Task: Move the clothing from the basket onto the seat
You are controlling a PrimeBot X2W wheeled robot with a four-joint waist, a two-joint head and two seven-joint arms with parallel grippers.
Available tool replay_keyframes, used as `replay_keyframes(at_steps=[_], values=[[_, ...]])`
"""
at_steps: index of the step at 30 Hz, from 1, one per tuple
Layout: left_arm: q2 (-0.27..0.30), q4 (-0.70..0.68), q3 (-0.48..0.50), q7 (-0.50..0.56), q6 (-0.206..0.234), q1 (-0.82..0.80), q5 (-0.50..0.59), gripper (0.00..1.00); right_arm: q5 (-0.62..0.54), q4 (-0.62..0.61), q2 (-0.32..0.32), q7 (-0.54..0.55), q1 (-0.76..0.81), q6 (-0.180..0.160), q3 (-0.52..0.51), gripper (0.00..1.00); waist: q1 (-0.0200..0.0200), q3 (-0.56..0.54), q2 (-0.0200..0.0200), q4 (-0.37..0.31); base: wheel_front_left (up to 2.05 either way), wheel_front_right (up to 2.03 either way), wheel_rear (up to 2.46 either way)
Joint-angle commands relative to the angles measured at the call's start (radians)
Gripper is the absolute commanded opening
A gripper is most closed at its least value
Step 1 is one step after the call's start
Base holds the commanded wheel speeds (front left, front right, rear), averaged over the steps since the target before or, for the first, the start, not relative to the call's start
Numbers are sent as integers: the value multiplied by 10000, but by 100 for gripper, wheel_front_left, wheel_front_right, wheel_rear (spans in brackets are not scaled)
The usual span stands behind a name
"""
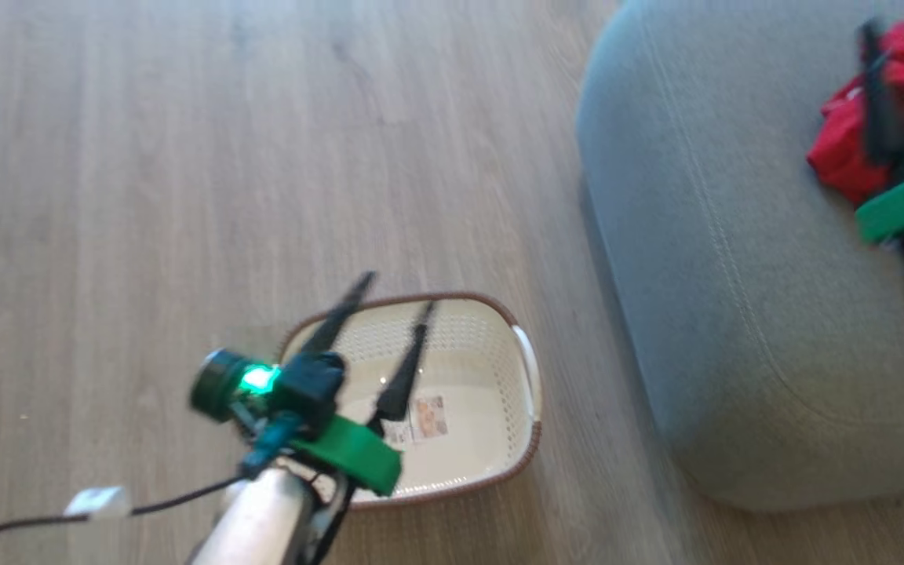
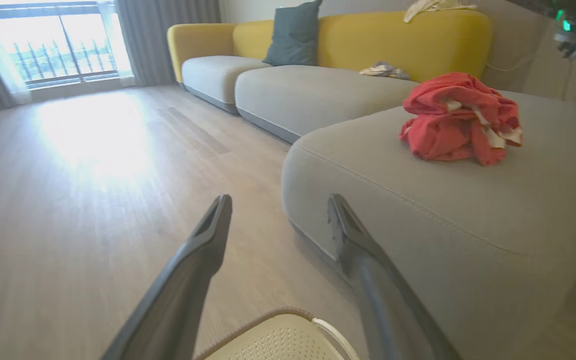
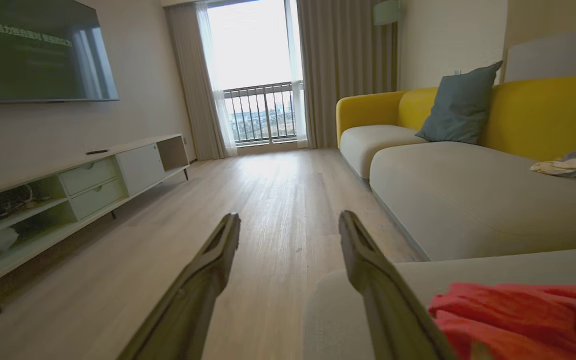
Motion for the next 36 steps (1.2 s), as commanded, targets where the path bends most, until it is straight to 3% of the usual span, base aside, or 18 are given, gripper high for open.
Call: replay_keyframes(at_steps=[1, 10, 20, 27, 36], values=[[-64, -433, 639, -49, 211, -11, -154, 100, 16, -586, -55, -62, 306, -2, 216, 100, 1, -446, -1, 463, 0, 0, 0], [-126, -816, 2279, -49, 1549, 722, -375, 100, -440, -2146, 1076, -62, 2634, -2, -286, 100, 1, -1112, -1, 1342, 0, 0, 0], [-130, -785, 2624, -49, 1997, 1457, -391, 100, -1669, -2705, 2822, -62, 5071, -2, -1295, 100, 1, -1539, -1, 2085, 0, 0, 0], [-130, -465, 2662, -49, 1773, 1878, -794, 100, -2476, -2617, 3537, -62, 5996, -2, -1491, 100, 1, -1684, -1, 2185, 0, 0, 0], [-131, -325, 2629, -49, 1481, 2054, -1036, 100, -2598, -2824, 3810, -62, 6383, -2, -1403, 100, 1, -1768, -1, 2111, 0, 0, 0]])
